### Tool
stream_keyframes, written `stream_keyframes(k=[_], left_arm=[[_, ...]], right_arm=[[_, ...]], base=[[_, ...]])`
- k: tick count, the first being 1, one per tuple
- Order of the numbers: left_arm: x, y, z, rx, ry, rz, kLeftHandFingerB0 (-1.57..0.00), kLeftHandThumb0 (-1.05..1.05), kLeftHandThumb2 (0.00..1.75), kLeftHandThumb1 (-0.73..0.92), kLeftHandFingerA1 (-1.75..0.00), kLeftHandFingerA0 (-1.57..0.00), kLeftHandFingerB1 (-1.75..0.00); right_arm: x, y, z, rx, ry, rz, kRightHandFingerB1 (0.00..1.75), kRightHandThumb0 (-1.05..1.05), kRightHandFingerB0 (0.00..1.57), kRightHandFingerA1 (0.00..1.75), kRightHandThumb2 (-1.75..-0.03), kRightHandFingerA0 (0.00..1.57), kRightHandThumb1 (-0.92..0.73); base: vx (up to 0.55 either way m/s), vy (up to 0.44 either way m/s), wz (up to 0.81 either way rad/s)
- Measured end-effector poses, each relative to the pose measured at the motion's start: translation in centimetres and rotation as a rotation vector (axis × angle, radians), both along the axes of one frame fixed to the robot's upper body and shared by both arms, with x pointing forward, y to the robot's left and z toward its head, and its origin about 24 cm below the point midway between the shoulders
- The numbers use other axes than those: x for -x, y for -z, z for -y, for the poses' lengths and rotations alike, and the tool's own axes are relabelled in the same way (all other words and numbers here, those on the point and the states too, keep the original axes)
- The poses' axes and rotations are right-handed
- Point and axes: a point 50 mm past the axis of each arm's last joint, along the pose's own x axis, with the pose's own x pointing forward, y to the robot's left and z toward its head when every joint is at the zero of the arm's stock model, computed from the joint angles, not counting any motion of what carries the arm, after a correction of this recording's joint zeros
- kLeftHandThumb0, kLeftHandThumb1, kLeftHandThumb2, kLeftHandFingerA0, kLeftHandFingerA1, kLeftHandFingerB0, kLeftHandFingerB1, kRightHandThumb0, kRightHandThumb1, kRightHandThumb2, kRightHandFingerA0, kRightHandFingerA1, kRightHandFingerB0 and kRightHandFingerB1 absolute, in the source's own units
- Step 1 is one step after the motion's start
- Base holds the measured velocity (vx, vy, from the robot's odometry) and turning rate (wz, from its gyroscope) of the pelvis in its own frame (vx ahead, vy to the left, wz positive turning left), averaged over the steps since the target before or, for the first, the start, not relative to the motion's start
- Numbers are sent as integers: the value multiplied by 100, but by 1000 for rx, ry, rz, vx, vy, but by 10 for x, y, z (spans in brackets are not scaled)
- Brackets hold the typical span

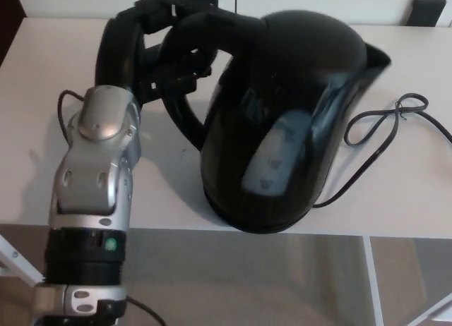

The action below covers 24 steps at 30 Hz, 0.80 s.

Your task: The robot walk towards a table in front and uses its left hand to pick up the pot from the base and places it on the table

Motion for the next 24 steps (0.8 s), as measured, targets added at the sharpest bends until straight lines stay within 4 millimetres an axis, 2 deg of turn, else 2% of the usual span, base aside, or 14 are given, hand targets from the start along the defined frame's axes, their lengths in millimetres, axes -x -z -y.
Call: stream_keyframes(k=[4, 6, 8, 11, 12, 13, 18, 20, 24], left_arm=[[-2, -1, -6, 114, -25, -34, -71, -25, 65, 80, -136, -103, -89], [-3, -1, -8, 173, -33, -53, -72, -26, 67, 82, -141, -102, -90], [-4, -4, -11, 224, -43, -62, -78, -26, 64, 81, -134, -105, -90], [-7, -12, -17, 280, -58, -62, -80, -26, 66, 81, -138, -103, -90], [-8, -18, -21, 310, -69, -57, -78, -27, 64, 82, -137, -103, -92], [-9, -23, -23, 334, -73, -52, -77, -21, 69, 84, -148, -98, -95], [-12, -47, -37, 423, -92, -15, -78, -16, 67, 84, -145, -102, -91], [-12, -57, -44, 442, -97, 4, -76, -18, 71, 81, -150, -99, -93], [-6, -88, -70, 409, -119, 93, -75, -16, 65, 81, -152, -97, -90]], right_arm=[[-1, 0, -1, 0, -6, 1, 58, -39, 39, 63, -88, 46, -50], [-1, 0, -1, 1, -8, 1, 58, -39, 37, 63, -89, 46, -51], [-1, 0, -1, 2, -11, 1, 56, -40, 35, 63, -89, 46, -51], [-1, 0, -2, 3, -15, -1, 57, -40, 37, 63, -89, 46, -50], [-1, 0, -2, 4, -18, -2, 57, -39, 37, 63, -89, 45, -50], [-1, 1, -3, 4, -20, -4, 58, -39, 38, 63, -88, 47, -50], [-2, 1, -4, 7, -28, -4, 57, -41, 37, 63, -89, 47, -50], [-3, 1, -4, 9, -28, -4, 58, -41, 39, 63, -88, 47, -50], [-1, 1, -3, 20, -21, -10, 57, -41, 38, 63, -88, 48, -50]], base=[[0, 0, 0], [0, 0, 0], [0, 0, 0], [0, 0, 0], [0, 0, 0], [0, 0, 0], [0, 0, 0], [0, 0, 0], [0, 0, 0]])
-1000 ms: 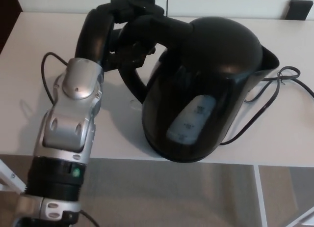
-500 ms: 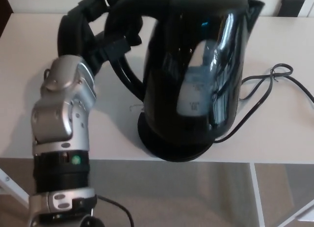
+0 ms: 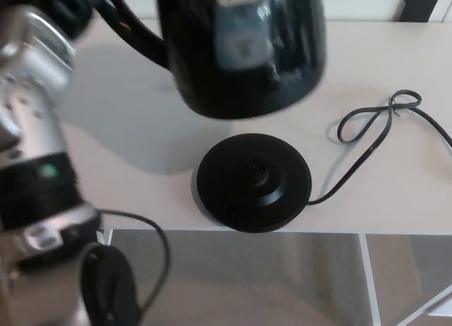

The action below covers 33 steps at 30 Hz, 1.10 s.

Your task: The robot walk towards a table in front and uses its left hand to pick up the pot from the base and places it on the table

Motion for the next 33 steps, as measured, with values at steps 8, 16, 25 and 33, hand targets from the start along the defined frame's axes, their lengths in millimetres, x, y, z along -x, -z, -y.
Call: stream_keyframes(k=[8, 16, 25, 33], left_arm=[[7, 1, -30, -158, -61, -13, -72, -16, 64, 84, -161, -81, -88], [9, 41, -58, -287, -110, -164, -74, -20, 66, 84, -136, -104, -82], [14, 68, -77, -394, -157, -249, -81, -20, 65, 82, -129, -108, -76], [15, 77, -79, -473, -164, -225, -77, -23, 64, 81, -114, -103, -54]], right_arm=[[2, 1, 0, 7, 3, -9, 58, -39, 39, 63, -88, 48, -50], [1, 2, -1, 7, -1, -10, 58, -39, 40, 63, -88, 48, -50], [1, 2, -1, 7, -1, -12, 59, -40, 41, 63, -88, 48, -50], [2, 3, -1, 8, 1, -17, 59, -40, 42, 63, -88, 48, -49]], base=[[0, 0, 0], [0, 0, 0], [0, 0, 0], [0, 0, 0]])
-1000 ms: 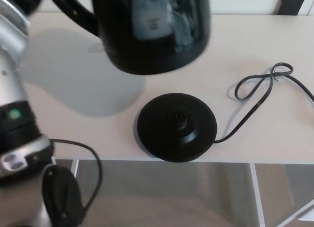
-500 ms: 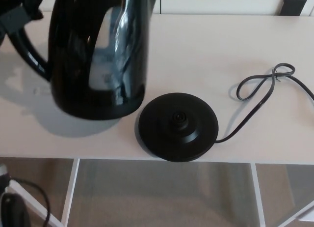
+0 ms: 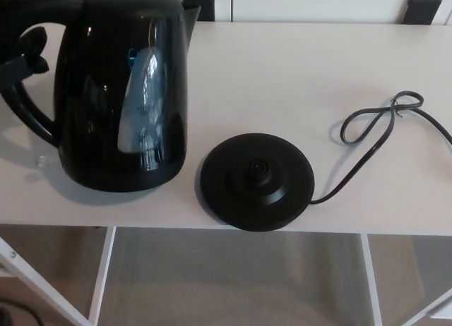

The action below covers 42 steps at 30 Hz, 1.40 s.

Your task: The robot walk towards a table in front and uses its left hand to pick up the pot from the base and places it on the table

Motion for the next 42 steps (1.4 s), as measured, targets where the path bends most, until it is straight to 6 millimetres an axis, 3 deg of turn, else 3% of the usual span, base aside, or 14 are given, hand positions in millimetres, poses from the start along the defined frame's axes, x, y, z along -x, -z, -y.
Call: stream_keyframes(k=[1, 2, 3, 4, 5, 6, 8, 9, 11, 29, 30, 40, 42], left_arm=[[0, 1, 0, -9, 1, 1, -37, -49, 80, 55, -61, -75, -45], [0, 3, -1, -20, 2, 2, -37, -49, 80, 55, -61, -75, -45], [0, 4, -1, -33, 6, 2, -20, -48, 58, 58, -36, -43, -28], [1, 6, -1, -47, 14, 1, -20, -48, 58, 58, -36, -43, -28], [2, 8, -2, -56, 24, -1, -1, -62, 77, 41, -19, -4, -18], [2, 10, -2, -64, 37, -5, 0, -66, 78, 41, -6, 0, -12], [4, 14, -3, -77, 68, -21, 0, -68, 78, 40, -2, 0, -10], [4, 16, -3, -87, 90, -33, 0, -78, 60, 43, -1, 0, -4], [5, 16, -4, -107, 120, -42, 0, -78, 56, 46, 0, 0, -2], [13, 5, -10, -256, 418, -141, 0, -86, 56, 46, 0, 0, 0], [14, 4, -11, -261, 428, -143, 0, -87, 57, 46, 0, 0, 0], [21, -11, -20, -389, 579, -208, 0, -90, 62, 46, 0, 0, 0], [21, -13, -20, -423, 612, -237, 0, -81, 57, 45, 0, 0, 0]], right_arm=[[0, 0, 0, 0, 0, -1, 59, -39, 41, 63, -88, 48, -50], [0, 0, 0, 0, 0, -1, 59, -39, 41, 63, -88, 48, -50], [0, 0, 0, 0, -1, -1, 59, -40, 41, 63, -88, 47, -49], [0, 0, 0, 0, -1, 0, 59, -40, 41, 63, -88, 47, -49], [0, 0, 0, 1, -1, 0, 58, -40, 40, 63, -88, 48, -50], [0, 0, 0, 1, 0, 0, 58, -39, 40, 63, -88, 48, -50], [0, 0, 0, 2, 0, 1, 58, -38, 40, 63, -88, 47, -50], [-1, 0, 0, 2, 0, 1, 58, -37, 40, 63, -88, 48, -50], [-1, 0, 0, 2, -1, 3, 58, -36, 40, 64, -88, 49, -50], [-3, 0, -1, 1, -6, 6, 59, -34, 42, 64, -86, 50, -47], [-3, 0, -1, 1, -6, 6, 50, -30, 50, 54, -58, 55, -64], [-6, 0, -2, 1, -10, 9, 49, -26, 50, 55, -58, 54, -63], [-6, 0, -2, 1, -11, 10, 50, -24, 50, 56, -58, 55, -62]], base=[[0, 0, 0], [0, 0, 0], [0, 0, 0], [0, 0, 0], [0, 0, 0], [0, 0, 0], [0, 0, 0], [0, 0, 0], [0, 0, 0], [0, 0, 0], [0, 0, 0], [0, 0, 0], [0, 0, 0]])
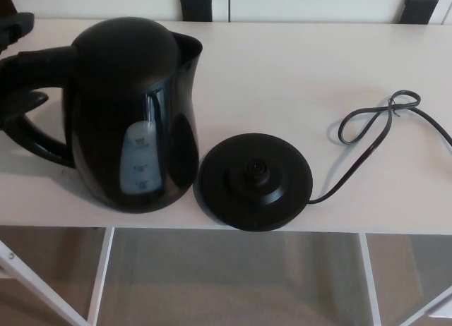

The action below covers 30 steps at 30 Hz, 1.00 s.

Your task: The robot walk towards a table in front and uses its left hand to pick up the pot from the base and places it on the table

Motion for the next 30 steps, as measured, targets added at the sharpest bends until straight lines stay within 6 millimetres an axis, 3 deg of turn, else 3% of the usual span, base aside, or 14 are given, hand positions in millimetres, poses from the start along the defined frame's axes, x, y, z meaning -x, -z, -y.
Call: stream_keyframes(k=[9, 11, 13, 15, 17, 18, 19, 21, 23, 28, 29, 30], left_arm=[[1, -13, -2, -166, 139, -118, 0, -84, 55, 45, 0, 0, 0], [2, -15, -4, -180, 151, -135, 0, -93, 62, 44, 0, 0, 0], [3, -18, -8, -181, 168, -153, 0, -89, 56, 49, 0, 0, 0], [5, -22, -11, -150, 178, -152, 0, -96, 64, 44, 0, 0, 0], [10, -32, -20, -73, 181, -119, 0, -92, 56, 49, 0, 0, 0], [11, -36, -22, -44, 181, -105, 0, -103, 67, 49, 0, 0, 0], [13, -40, -26, -8, 181, -84, 0, -103, 67, 49, 0, 0, 0], [18, -49, -33, 57, 173, -41, 0, -104, 60, 60, 0, 0, 0], [25, -56, -44, 133, 150, 14, 0, -104, 65, 55, 0, 0, 0], [45, -61, -73, 293, 68, 108, 0, -104, 64, 56, 0, 0, 0], [51, -59, -80, 331, 43, 120, 0, -94, 96, 51, 0, 0, 0], [55, -56, -86, 360, 23, 128, 0, -87, 97, 48, -11, 0, -9]], right_arm=[[-3, -1, -1, 4, -15, 3, 49, -22, 50, 55, -57, 55, -60], [-3, -1, -1, 7, -20, 4, 49, -21, 51, 54, -57, 56, -59], [-3, -1, -1, 10, -27, 1, 49, -20, 53, 55, -57, 58, -57], [-3, -1, -2, 13, -33, -1, 50, -19, 54, 57, -56, 60, -56], [-4, -1, -2, 17, -41, -4, 50, -18, 54, 58, -56, 61, -55], [-4, 0, -3, 18, -43, -5, 51, -17, 54, 58, -56, 60, -55], [-4, 0, -3, 18, -44, -6, 51, -17, 54, 58, -56, 60, -55], [-4, 0, -3, 18, -46, -8, 51, -16, 53, 59, -56, 59, -55], [-3, 1, -3, 18, -48, -11, 50, -19, 53, 58, -56, 59, -55], [-1, 2, -4, 17, -49, -19, 48, -18, 51, 56, -56, 58, -55], [-1, 2, -4, 17, -48, -22, 48, -19, 51, 57, -55, 59, -55], [0, 3, -4, 17, -48, -25, 49, -21, 49, 58, -56, 57, -54]], base=[[0, 0, 0], [0, 0, 0], [0, 0, 0], [0, 0, 0], [0, 0, 0], [0, 0, 0], [0, 0, 0], [0, 0, 0], [0, 0, 0], [0, 0, 0], [0, 0, 0], [0, 0, 0]])
